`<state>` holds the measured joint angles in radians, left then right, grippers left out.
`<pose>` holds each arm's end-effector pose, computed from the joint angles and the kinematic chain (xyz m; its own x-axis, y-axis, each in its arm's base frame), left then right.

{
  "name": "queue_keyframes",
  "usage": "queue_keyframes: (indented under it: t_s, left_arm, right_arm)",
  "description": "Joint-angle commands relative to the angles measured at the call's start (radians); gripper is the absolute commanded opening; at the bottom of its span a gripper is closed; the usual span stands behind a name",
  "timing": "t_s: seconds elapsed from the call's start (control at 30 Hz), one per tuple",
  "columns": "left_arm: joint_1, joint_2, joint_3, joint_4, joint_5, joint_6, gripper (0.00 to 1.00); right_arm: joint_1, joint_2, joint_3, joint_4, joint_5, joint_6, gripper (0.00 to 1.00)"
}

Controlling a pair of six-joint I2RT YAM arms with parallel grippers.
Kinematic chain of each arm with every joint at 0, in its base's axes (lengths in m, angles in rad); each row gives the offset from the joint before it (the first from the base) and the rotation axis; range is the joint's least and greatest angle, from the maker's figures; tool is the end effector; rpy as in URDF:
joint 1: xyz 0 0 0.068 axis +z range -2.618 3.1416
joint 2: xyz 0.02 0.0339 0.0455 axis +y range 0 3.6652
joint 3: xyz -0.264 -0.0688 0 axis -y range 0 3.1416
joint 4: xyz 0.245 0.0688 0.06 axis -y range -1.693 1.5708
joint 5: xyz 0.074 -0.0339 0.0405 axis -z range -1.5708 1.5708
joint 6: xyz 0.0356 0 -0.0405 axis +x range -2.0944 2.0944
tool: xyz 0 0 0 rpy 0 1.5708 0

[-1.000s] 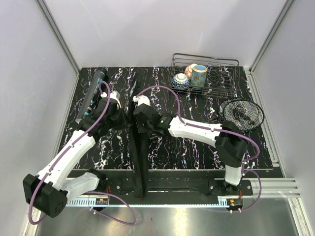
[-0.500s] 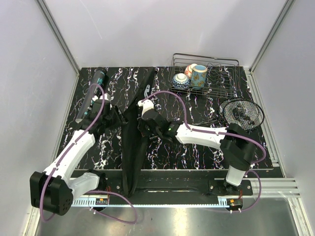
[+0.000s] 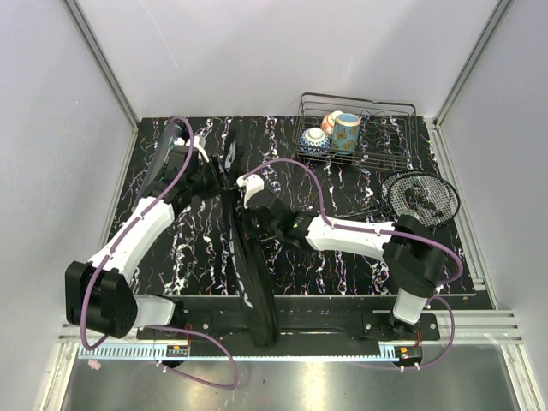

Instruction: Pack up the badminton gear

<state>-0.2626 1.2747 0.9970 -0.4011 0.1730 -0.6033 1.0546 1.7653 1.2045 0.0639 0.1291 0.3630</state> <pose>0.2687 -0.0786 0.2881 -0.7178 -0.3858 -0.5796 -0.0269 0.8472 -0.5306 0.2046 0.3513 0.2409 -0.5064 -0.1788 -0.8436 -0.6705 0.6968 0.2548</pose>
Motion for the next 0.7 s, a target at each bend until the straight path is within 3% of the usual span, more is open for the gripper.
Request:
queue_keyframes:
  t_s: [0.0, 0.07, 0.3, 0.5, 0.67]
  left_arm:
    - [0.026, 0.038, 0.097, 0.042, 0.000, 0.060, 0.46]
    - [0.043, 0.023, 0.091, 0.033, -0.006, 0.068, 0.31]
    - [0.102, -0.095, 0.016, -0.024, 0.036, 0.126, 0.01]
    - [0.166, -0.164, -0.006, -0.102, 0.104, 0.206, 0.00]
    - [0.209, -0.118, 0.014, -0.078, 0.245, 0.223, 0.00]
  right_arm:
    - [-0.004, -0.036, -0.019, 0.062, 0.010, -0.006, 0.00]
    - [-0.018, -0.053, -0.040, 0.063, 0.052, 0.026, 0.00]
    - [-0.096, -0.066, -0.088, 0.060, 0.118, 0.155, 0.00]
    - [-0.149, -0.043, -0.094, 0.051, 0.152, 0.232, 0.00]
    - [-0.146, -0.012, -0.007, 0.091, -0.006, 0.162, 0.00]
